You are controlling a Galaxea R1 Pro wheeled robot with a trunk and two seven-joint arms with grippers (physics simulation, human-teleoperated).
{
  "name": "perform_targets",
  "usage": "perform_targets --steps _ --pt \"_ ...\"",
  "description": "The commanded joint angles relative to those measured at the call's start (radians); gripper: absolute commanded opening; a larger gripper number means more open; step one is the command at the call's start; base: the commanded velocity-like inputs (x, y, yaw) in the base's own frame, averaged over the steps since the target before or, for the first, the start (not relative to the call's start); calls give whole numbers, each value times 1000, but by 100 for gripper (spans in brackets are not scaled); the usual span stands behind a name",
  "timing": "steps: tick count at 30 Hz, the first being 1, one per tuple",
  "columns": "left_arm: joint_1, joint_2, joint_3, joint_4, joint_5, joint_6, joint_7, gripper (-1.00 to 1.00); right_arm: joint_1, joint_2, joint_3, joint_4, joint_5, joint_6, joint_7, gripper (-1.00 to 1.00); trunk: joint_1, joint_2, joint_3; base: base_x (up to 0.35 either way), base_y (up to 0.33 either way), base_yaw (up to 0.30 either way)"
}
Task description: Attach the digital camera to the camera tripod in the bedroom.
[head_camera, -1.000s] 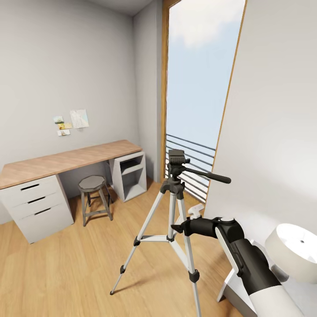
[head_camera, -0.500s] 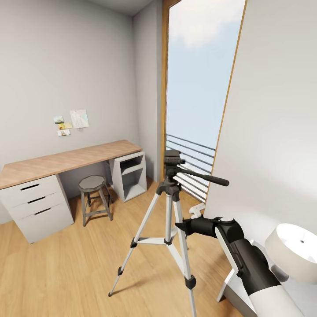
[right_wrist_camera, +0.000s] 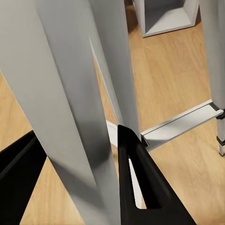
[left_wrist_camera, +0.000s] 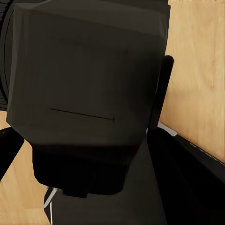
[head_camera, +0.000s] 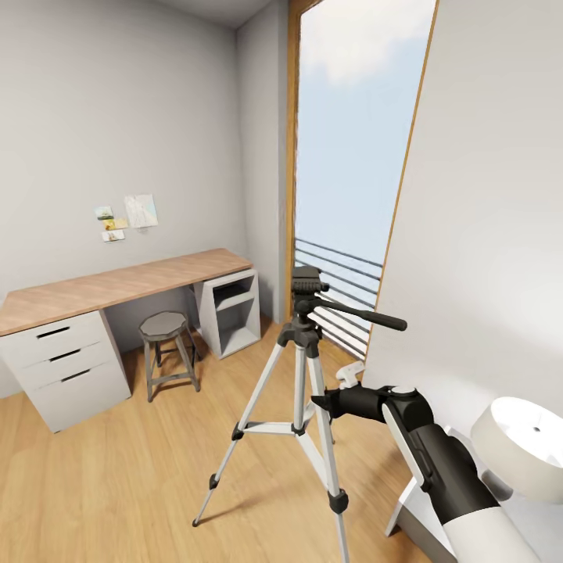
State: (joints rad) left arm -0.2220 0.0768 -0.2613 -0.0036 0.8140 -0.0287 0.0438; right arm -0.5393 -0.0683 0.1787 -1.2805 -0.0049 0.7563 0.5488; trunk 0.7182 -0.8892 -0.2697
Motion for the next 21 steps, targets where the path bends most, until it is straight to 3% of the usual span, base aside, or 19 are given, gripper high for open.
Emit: perform_targets --steps 1,8,10,12,14,15,18,20,21 --pt "0 2 -10 -1 6 -3 2 -100 -1 -2 1 0 8 5 2 -100 0 -1 -1 0 0 0" --pt "-1 31 -12 -29 -3 12 4 -100 -1 -5 1 0 9 5 3 -100 0 -1 -1 0 0 0" --pt "-3 53 -12 -72 -7 27 4 -100 -1 -5 1 0 10 5 3 -100 0 -1 -1 0 0 0" --pt "-6 83 -12 -141 -27 84 4 -100 -1 -5 1 0 11 5 2 -100 0 -1 -1 0 0 0" --pt "-12 140 -11 -264 -78 248 5 -100 -1 -5 1 0 12 5 2 -100 0 -1 -1 0 0 0" --pt "-18 155 -11 -303 -90 299 5 -100 -1 -5 1 0 13 5 2 -100 0 -1 -1 0 0 0" --pt "-94 231 -7 -538 -130 553 10 -100 -1 -5 1 0 13 4 2 -100 0 -1 -1 0 0 0" --pt "-141 252 -6 -633 -138 643 16 -100 -1 -4 1 0 12 4 3 -100 0 -1 -1 0 0 0" --pt "-199 264 -5 -722 -143 725 24 -100 -1 -4 1 0 11 4 3 -100 0 -1 -1 0 0 0"
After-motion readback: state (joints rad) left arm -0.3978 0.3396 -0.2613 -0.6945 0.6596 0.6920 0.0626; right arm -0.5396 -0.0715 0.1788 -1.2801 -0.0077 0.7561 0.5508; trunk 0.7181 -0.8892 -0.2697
